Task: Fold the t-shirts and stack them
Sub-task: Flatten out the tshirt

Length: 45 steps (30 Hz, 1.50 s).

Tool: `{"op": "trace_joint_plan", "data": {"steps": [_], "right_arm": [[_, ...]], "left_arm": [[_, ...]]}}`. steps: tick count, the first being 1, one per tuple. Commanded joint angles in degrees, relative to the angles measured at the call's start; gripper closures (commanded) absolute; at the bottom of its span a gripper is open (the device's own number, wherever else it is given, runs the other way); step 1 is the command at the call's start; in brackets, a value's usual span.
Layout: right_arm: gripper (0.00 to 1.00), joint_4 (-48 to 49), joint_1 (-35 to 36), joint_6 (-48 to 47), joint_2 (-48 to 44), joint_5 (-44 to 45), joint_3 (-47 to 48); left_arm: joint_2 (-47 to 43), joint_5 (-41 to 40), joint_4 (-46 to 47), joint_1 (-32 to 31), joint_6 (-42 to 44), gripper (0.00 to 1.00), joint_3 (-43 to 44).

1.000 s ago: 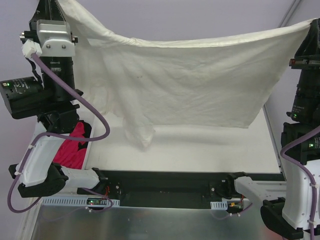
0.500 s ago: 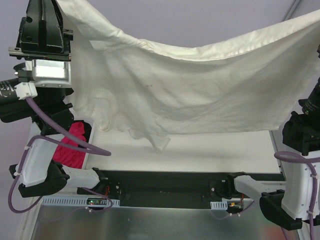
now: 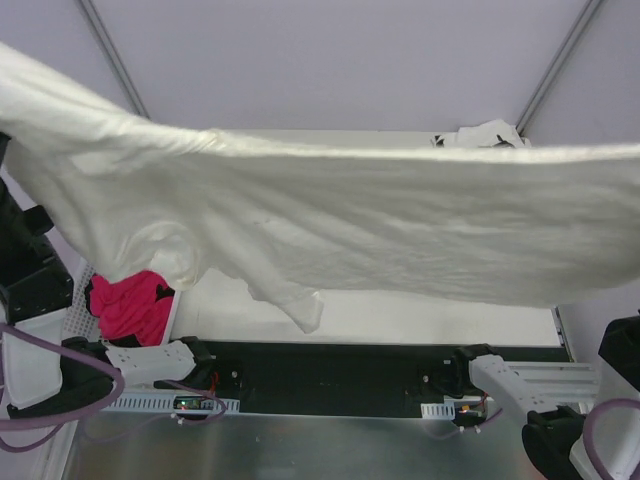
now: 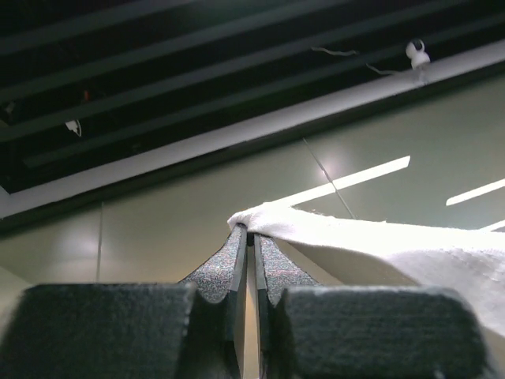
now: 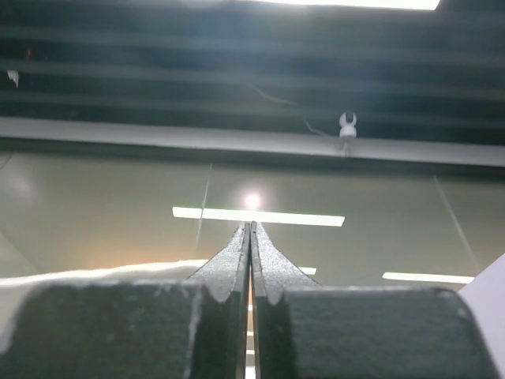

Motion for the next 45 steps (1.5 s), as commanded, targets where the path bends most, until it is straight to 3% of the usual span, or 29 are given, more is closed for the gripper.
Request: {"op": "trace_joint_plan", "data": {"steps": [1, 11, 16, 20, 25, 31, 35, 40, 45], "right_arm": [[0.99, 3.08, 0.07, 1.48, -2.1, -2.22, -0.33], [0.99, 0.18, -0.28, 2.62, -2.28, -1.61, -0.77], [0.99, -1.05, -0.37, 2.62, -2.63, -0.73, -6.56], [0.98, -9.2, -0.28, 2.45, -0.88, 1.2, -8.24], [0.94, -16.25, -0.28, 2.27, 3.95, 9.9, -9.3], [0.82, -34.78, -0.28, 10.16, 13.27, 15.53, -4.99], [0.68, -47.33, -0.28, 18.6, 17.92, 10.37, -4.99], [0.63, -55.98, -0.28, 28.7, 21.8, 2.89, -9.19], [0.55, -62.83, -0.28, 32.77, 21.98, -3.36, -17.1]], "left_arm": [[-2.5, 2.25, 3.36, -0.53, -3.21, 1.0, 0.32], [-3.91, 2.08, 0.11, -0.35, -5.94, 1.0, 0.05], [-3.91, 0.4, 0.2, -0.27, -3.75, 1.0, -4.25], [-2.07, -1.97, 0.37, -0.27, -2.69, 1.0, -5.92], [0.74, -6.43, 3.36, -0.27, 1.09, 1.0, -9.88], [8.38, -11.37, 6.52, -0.35, 5.04, 1.0, -9.88], [13.91, -15.32, 8.54, -0.27, 6.45, 1.0, -9.0], [17.18, -18.22, 10.74, 0.35, 7.33, 1.0, -9.09], [18.41, -22.0, 15.57, 1.75, 8.83, 1.0, -14.18]]}}
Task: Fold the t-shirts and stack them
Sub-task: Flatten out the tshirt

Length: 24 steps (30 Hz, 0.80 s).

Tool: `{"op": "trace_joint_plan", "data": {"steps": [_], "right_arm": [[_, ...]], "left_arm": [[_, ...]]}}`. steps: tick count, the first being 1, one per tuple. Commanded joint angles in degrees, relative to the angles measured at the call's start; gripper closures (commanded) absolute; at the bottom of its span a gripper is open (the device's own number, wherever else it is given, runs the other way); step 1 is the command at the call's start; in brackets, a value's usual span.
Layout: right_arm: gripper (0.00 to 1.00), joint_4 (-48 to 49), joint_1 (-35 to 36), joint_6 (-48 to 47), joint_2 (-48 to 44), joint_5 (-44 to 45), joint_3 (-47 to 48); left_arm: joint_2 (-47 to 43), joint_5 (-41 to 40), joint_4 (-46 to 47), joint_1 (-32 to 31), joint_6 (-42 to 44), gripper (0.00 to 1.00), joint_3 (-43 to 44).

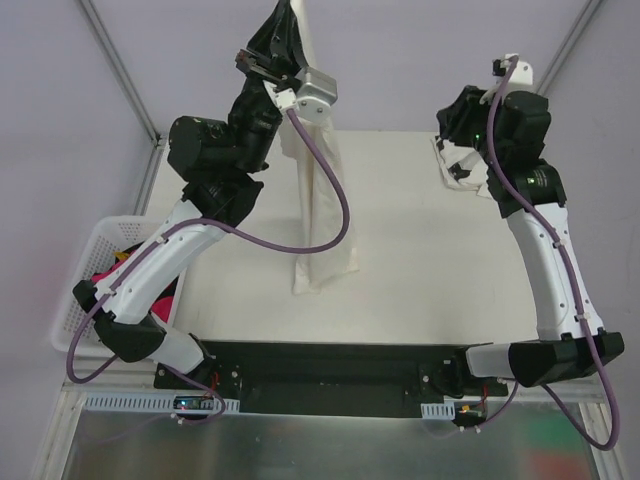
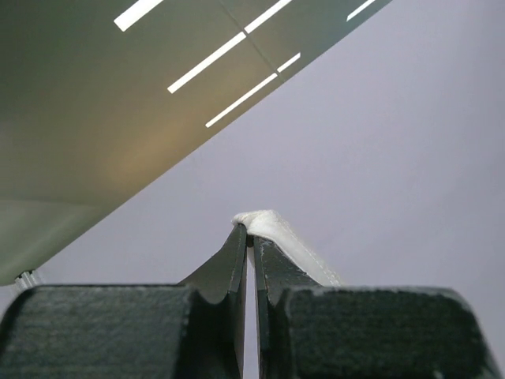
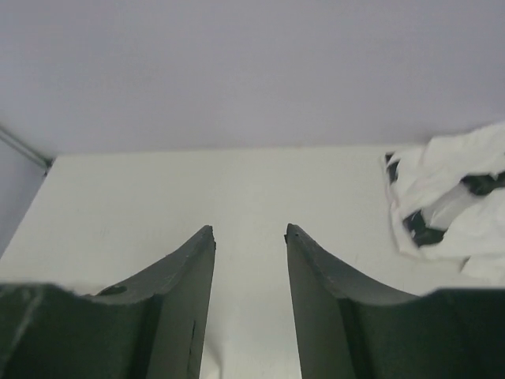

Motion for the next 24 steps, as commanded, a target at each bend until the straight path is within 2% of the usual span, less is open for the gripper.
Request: {"op": "trace_joint_plan", "data": {"steps": [1, 4, 6, 12, 17, 24], "right_arm": [[0.54, -8.3, -0.17, 6.82, -1.49, -5.55, -5.2], [0.53, -10.42, -0.17, 8.14, -1.93, -6.68, -11.51], [0.53, -9.12, -0.08, 9.63, -3.07, -10.55, -15.39], [0.52, -3.93, 3.25, 12.88, -6.15, -12.23, -27.8], [0.52, -1.99, 13.34, 13.76, -1.59, -11.61, -30.09], [0.52, 3.54, 18.99, 16.67, 9.65, -13.54, -28.25]], "left_arm": [[-1.72, -5.09, 11.66, 2.21, 1.88, 1.0, -1.79], [-1.45, -6.84, 13.68, 3.79, 1.61, 1.0, -5.47], [-1.54, -7.73, 14.83, 4.68, 0.82, 1.0, -6.89], [-3.03, -9.14, 17.37, 6.52, -1.38, 1.0, -14.18], [-1.81, -10.37, 19.58, 6.88, -1.2, 1.0, -16.3], [0.04, -10.02, 16.86, 7.05, -0.76, 1.0, -12.79]]}}
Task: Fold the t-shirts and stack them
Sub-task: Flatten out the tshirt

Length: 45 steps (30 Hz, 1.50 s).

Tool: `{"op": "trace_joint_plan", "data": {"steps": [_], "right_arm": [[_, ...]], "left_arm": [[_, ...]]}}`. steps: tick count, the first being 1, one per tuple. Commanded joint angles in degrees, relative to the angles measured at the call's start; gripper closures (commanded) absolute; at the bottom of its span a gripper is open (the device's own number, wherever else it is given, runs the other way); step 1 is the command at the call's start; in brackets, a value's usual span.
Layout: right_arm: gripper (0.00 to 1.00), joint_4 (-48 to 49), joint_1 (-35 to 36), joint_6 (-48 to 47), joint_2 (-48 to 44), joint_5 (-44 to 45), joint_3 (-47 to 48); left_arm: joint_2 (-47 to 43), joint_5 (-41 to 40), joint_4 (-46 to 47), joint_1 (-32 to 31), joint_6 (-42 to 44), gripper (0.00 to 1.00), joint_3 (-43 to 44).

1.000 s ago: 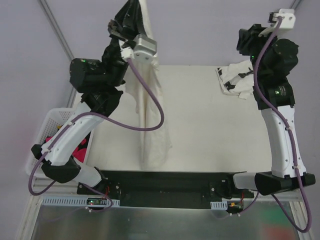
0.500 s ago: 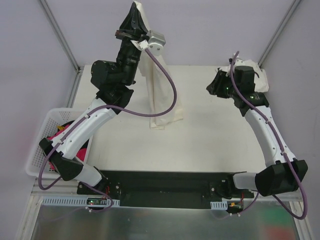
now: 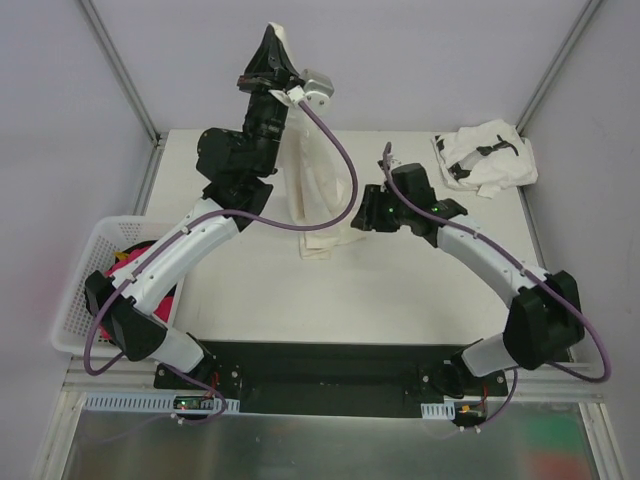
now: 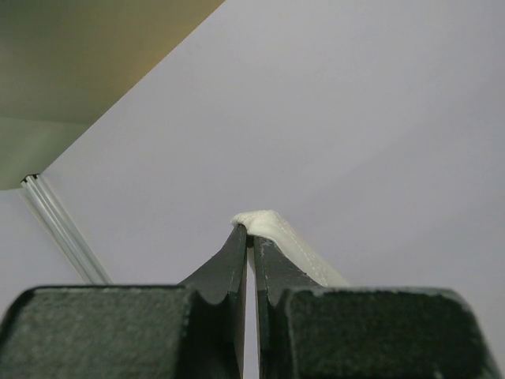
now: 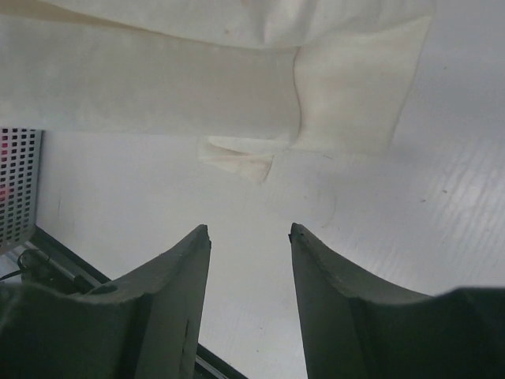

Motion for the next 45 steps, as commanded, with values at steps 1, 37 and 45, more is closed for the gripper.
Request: {"op": "trace_joint_plan", "data": {"steps": [1, 37, 45], "right_arm": [[0.52, 5.2, 1.81, 2.66, 6.34, -1.48, 3.22], [0.5, 10.93, 15.08, 8.29, 26.31, -8.78, 16.34], [0.5, 12.68, 12.18, 7.93, 15.24, -8.16, 2.63]], "left_arm": [[0.11, -0.38, 3.57, 0.28, -0.41, 1.0, 5.9], [-0.95, 0.33, -8.04, 0.1, -0.06, 1.0, 13.83], [-0.69, 0.68, -7.26, 0.19, 1.96, 1.0, 14.0]]}}
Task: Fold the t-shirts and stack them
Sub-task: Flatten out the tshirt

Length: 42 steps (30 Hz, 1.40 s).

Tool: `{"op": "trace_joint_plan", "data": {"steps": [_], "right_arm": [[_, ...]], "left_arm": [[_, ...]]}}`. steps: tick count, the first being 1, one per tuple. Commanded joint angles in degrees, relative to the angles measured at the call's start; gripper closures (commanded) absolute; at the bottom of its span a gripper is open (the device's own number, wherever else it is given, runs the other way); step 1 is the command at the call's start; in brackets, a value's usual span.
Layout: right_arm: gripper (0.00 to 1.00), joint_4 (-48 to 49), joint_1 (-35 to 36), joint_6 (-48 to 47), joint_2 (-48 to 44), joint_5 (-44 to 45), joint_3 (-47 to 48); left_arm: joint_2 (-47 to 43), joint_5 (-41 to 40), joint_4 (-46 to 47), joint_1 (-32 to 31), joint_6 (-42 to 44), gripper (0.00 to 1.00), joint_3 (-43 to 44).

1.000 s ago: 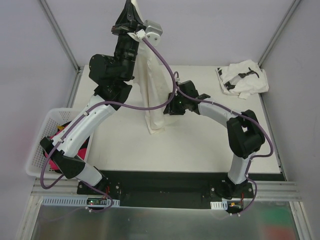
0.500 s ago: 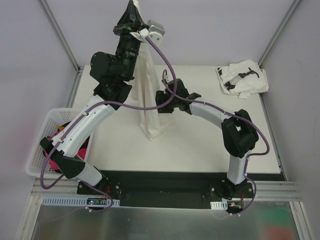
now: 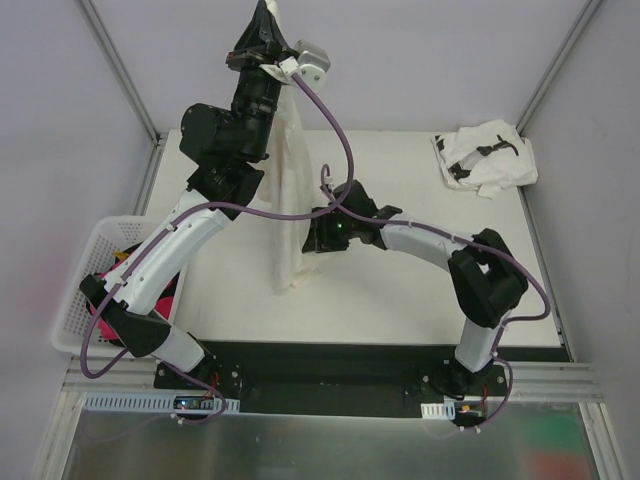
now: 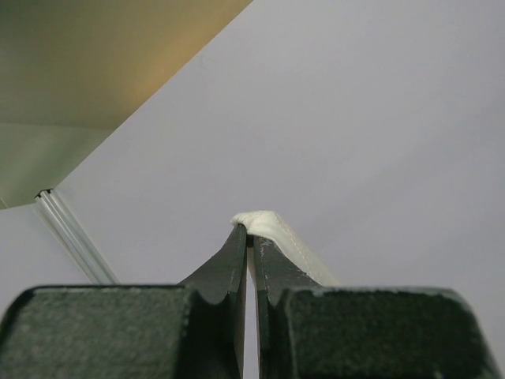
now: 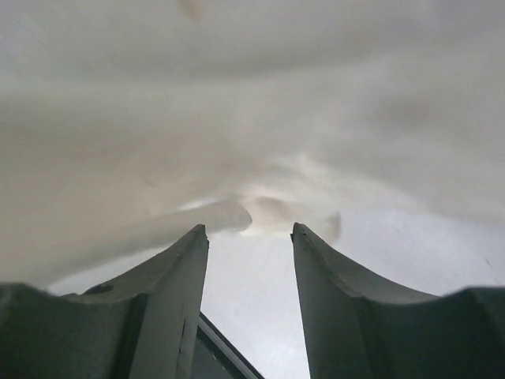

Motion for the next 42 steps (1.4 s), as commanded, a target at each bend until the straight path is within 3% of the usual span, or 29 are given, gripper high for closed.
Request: {"op": "trace_joint_plan", "data": {"steps": [1, 8, 18, 29, 42], "right_arm": [[0.5, 2.71, -1.11, 0.89, -10.66, -0.66, -8.16], [0.5, 5.8, 2.32, 1.69, -14.29, 1.08, -11.28], [0.5, 6.06, 2.24, -0.95, -2.43, 1.71, -4.59], [0.49, 6.06, -6.9, -2.53, -5.32, 3.28, -6.61], [0.5, 10.63, -8.49, 1.16, 6.45, 0.65, -0.73]], "left_arm": [[-2.19, 0.87, 5.38, 0.21, 2.57, 1.0, 1.02], [-1.58, 0.52, 6.35, 0.3, 2.49, 1.0, 0.49], [-1.22, -0.09, 7.58, 0.21, 3.1, 1.0, -1.36], [-2.63, -0.27, 7.14, 0.21, 4.34, 1.0, -1.01], [-3.33, -0.71, 9.77, 0.21, 4.77, 1.0, -3.9]]}}
